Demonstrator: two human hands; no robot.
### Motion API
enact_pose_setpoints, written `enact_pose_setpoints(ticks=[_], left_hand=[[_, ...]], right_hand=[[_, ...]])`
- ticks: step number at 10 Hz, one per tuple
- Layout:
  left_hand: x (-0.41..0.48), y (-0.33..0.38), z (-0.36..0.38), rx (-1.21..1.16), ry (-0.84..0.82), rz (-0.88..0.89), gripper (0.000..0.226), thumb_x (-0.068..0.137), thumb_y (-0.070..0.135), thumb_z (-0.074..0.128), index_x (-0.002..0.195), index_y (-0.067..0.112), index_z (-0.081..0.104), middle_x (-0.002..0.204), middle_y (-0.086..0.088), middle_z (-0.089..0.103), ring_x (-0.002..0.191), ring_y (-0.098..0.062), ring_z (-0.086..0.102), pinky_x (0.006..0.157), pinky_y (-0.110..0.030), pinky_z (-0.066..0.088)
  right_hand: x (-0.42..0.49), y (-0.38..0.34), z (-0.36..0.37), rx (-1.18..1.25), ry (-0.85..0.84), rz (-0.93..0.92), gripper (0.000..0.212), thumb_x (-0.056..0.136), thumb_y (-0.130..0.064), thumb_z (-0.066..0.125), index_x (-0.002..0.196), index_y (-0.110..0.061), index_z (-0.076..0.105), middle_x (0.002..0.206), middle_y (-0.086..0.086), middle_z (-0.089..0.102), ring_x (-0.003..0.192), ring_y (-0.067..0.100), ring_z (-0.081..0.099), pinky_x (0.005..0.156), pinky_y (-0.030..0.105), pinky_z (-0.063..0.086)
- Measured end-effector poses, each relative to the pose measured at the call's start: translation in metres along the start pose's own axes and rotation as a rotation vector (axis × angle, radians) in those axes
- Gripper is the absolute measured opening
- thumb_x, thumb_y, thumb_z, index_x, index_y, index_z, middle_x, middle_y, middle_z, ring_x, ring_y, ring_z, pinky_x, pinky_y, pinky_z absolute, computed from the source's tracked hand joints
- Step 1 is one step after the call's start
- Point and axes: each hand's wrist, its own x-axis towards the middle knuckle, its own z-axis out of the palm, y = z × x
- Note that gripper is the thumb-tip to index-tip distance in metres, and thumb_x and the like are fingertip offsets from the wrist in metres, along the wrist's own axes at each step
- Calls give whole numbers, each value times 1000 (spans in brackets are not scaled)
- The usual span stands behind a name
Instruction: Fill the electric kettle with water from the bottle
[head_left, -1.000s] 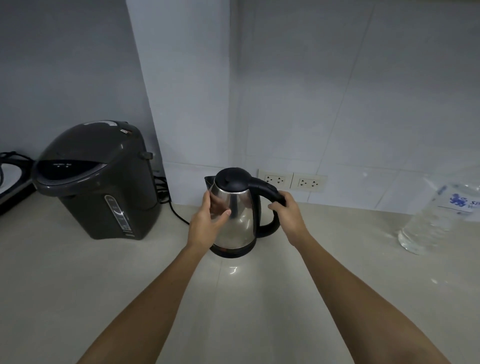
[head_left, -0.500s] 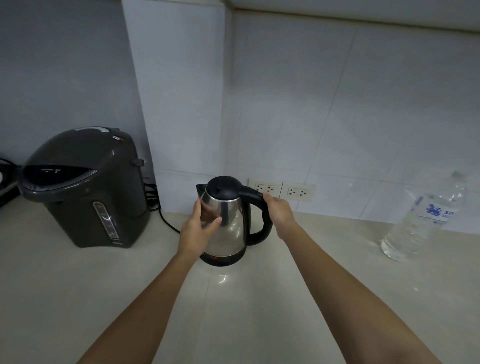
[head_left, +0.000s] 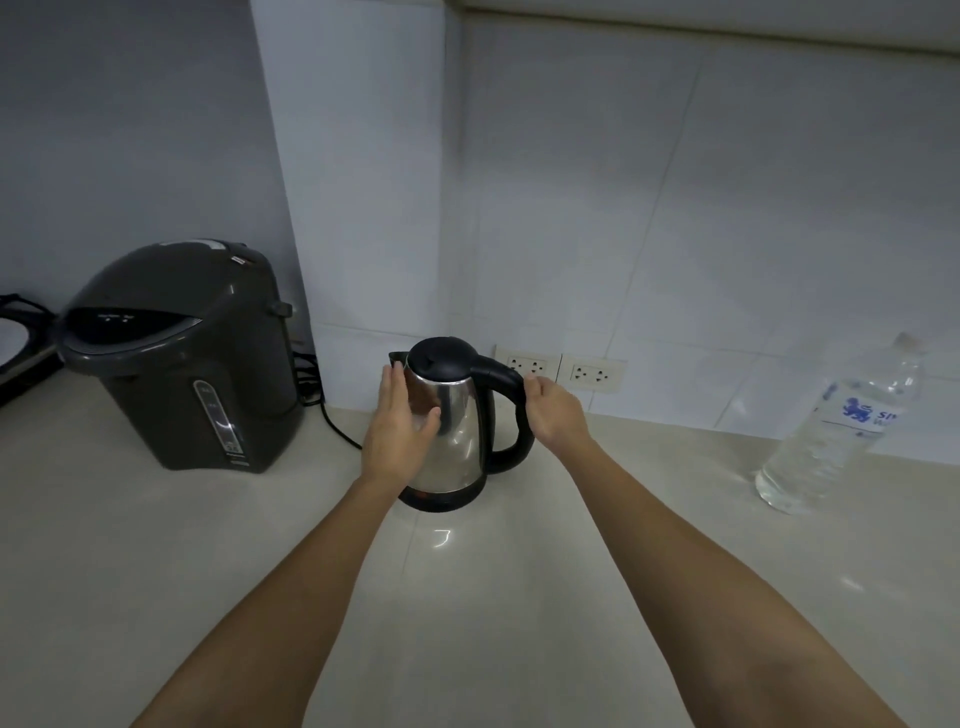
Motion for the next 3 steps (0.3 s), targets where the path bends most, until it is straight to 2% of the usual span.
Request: enact_pose_setpoints(ticks=[1,2,3], left_hand=[[4,27,-3,184,18,102,70,99,33,48,156,14,11,164,-4,3,149,-26,14,120,-45,17],[8,62,2,316,-21,203,65,101,33,40,155,9,12,164,-8,4,151,-22,3,121,-44,4],[10,112,14,422,-144,261,67,103,38,33,156,9,5,164,-9,0,151,-22,-1,120,-45,0]], right_hand=[[0,9,-24,-224,-17,-106,47,102,-37,24,134,-10,46,142,12,46,132,31,40,104,49,36],[-8,23,-62,-409,-19,-153,53,102,-36,20,149,-12,22,160,3,18,148,24,10,116,53,19],[-12,41,-104,-477,19,-151,54,103,-35,18,150,-11,19,160,3,15,148,23,7,116,53,17]])
